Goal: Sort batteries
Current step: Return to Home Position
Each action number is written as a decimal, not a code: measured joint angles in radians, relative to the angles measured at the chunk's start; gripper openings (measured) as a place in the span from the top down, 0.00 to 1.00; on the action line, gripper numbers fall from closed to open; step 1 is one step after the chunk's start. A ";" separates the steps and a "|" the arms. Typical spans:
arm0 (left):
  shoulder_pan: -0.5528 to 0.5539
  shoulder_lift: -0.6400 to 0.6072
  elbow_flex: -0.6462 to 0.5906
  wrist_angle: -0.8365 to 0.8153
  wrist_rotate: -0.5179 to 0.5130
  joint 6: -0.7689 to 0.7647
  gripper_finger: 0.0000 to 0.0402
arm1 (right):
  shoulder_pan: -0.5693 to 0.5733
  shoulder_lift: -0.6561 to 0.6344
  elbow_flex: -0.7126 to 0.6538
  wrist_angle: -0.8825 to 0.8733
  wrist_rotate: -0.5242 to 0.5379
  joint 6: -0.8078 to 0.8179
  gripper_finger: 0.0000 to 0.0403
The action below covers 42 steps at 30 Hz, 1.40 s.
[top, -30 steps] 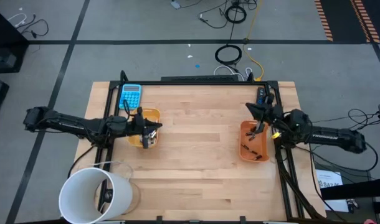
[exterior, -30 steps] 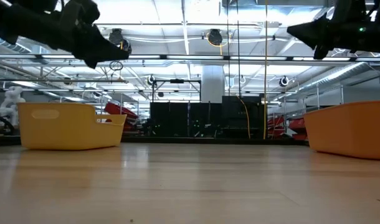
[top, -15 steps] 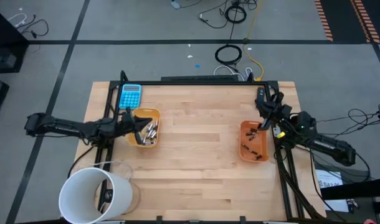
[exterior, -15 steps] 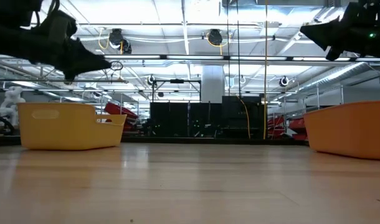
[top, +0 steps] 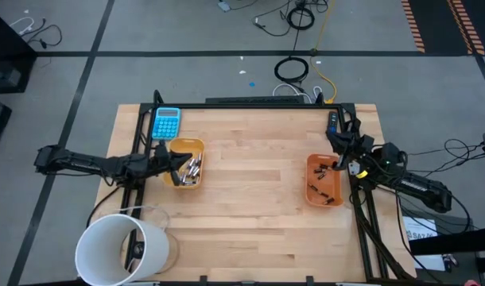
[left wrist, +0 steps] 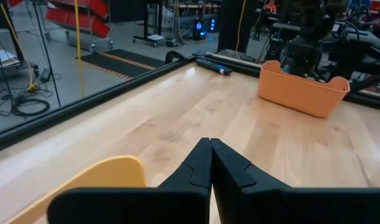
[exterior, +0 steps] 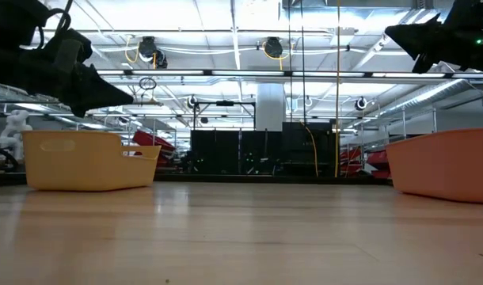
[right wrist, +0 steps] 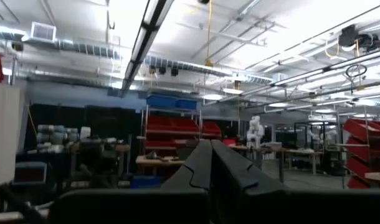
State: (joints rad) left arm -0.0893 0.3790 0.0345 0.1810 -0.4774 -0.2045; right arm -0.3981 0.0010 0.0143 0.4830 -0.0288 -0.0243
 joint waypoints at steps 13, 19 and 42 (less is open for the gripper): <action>-0.149 -0.089 -0.020 -0.107 -0.141 -0.054 0.98 | 0.001 0.001 0.000 -0.133 0.000 0.064 1.00; -0.216 -0.108 -0.027 -0.106 -0.143 -0.071 0.98 | 0.001 0.002 0.000 -0.279 0.166 0.065 1.00; -0.219 -0.108 -0.029 -0.111 -0.210 0.030 0.98 | 0.001 0.002 0.000 -0.347 0.186 0.016 1.00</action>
State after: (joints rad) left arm -0.3080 0.2714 0.0059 0.0704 -0.6873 -0.1745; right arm -0.3973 0.0029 0.0147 0.1364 0.1570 -0.0086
